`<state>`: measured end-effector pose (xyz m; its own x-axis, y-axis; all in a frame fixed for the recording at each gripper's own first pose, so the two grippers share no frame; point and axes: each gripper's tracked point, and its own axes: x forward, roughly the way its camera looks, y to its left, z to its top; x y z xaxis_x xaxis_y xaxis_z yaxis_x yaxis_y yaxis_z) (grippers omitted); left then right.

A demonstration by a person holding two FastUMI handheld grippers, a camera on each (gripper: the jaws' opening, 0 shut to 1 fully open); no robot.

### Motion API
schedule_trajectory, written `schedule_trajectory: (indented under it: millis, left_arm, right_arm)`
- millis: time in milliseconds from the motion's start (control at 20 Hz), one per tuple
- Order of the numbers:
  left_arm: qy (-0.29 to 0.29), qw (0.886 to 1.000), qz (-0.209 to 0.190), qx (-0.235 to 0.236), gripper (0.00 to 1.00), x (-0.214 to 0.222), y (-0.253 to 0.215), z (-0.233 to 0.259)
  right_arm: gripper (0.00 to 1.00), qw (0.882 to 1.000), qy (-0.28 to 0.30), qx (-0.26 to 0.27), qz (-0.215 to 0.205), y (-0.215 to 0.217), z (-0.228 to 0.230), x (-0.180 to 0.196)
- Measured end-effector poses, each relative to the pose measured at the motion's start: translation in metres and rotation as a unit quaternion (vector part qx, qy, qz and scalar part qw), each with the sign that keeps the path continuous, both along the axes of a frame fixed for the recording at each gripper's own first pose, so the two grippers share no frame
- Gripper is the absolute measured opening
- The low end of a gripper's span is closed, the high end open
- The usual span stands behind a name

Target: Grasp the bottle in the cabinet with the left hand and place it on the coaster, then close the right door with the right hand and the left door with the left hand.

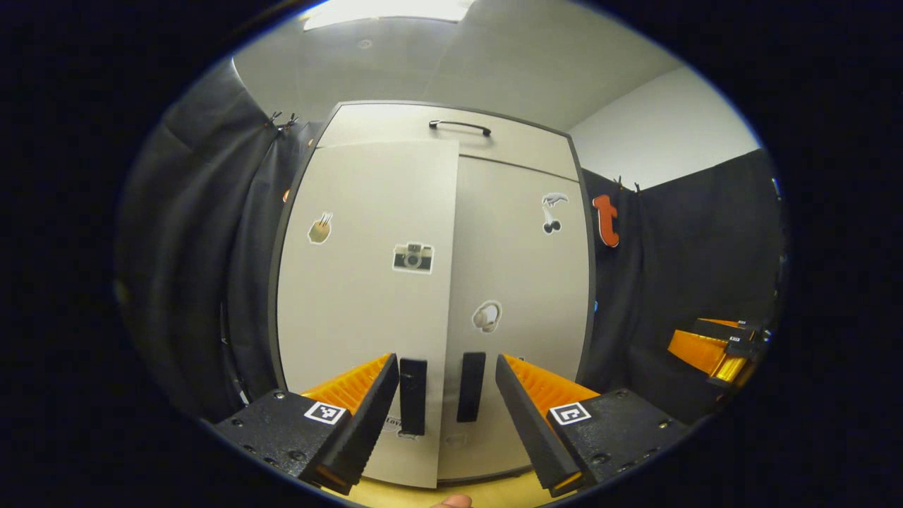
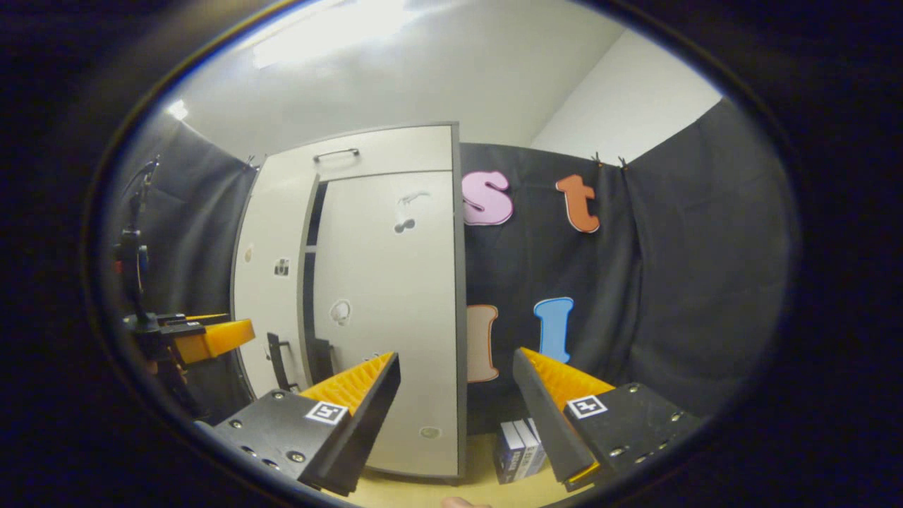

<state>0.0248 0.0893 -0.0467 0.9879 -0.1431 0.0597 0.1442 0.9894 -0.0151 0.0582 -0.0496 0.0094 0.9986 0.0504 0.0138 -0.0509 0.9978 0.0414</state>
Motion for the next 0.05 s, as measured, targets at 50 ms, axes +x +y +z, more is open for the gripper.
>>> schedule_trajectory:
  millis: [50]
  left_arm:
    - [-0.004,1.0,-0.002,-0.001,0.89,0.0005,-0.0037,0.0033]
  right_arm:
    - [0.97,1.0,-0.005,0.0,-0.004,-0.0094,0.0047,0.0005]
